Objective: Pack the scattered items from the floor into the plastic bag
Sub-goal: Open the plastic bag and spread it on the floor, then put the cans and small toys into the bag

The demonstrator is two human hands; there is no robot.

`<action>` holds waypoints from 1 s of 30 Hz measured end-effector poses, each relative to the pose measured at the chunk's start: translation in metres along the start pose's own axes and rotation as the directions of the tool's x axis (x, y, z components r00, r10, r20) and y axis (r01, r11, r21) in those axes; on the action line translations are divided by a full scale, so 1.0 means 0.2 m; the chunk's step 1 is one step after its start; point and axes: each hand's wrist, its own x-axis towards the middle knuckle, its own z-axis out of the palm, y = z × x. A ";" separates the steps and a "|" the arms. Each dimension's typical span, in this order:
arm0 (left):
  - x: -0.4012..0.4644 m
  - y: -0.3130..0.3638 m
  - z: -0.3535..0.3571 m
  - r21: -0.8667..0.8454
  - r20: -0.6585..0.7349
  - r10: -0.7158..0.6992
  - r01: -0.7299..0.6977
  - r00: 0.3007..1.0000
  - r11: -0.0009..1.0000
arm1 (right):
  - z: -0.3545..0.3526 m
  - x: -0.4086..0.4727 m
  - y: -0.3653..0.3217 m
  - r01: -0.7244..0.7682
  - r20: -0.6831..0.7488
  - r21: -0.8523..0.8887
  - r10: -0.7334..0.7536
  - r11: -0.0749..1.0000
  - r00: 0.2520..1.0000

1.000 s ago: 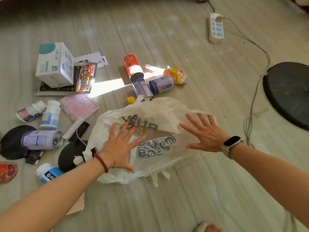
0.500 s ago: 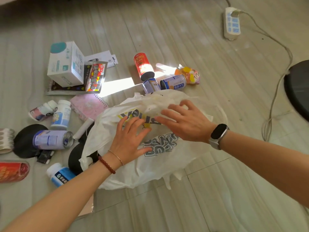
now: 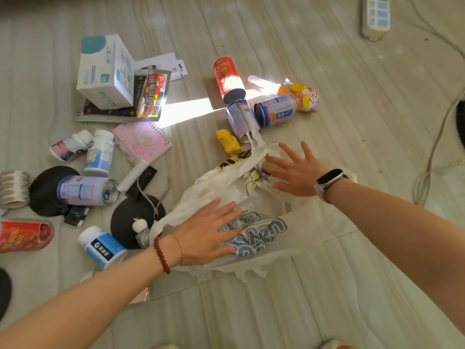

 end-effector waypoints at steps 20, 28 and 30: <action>0.11 -0.17 0.10 0.017 0.071 -0.369 0.369 0.927 0.929 | 0.23 -0.24 -0.07 0.111 -0.010 0.202 -0.111 0.973 0.994; 0.22 -0.27 -0.23 -0.223 -0.358 -0.323 0.255 0.876 0.941 | -0.06 -0.15 -0.02 0.185 -0.578 0.443 0.122 0.877 0.807; 0.30 -0.34 -0.32 -0.188 -0.375 -0.312 0.258 0.873 0.948 | -0.17 -0.04 0.04 0.108 -0.558 0.475 0.204 0.873 0.804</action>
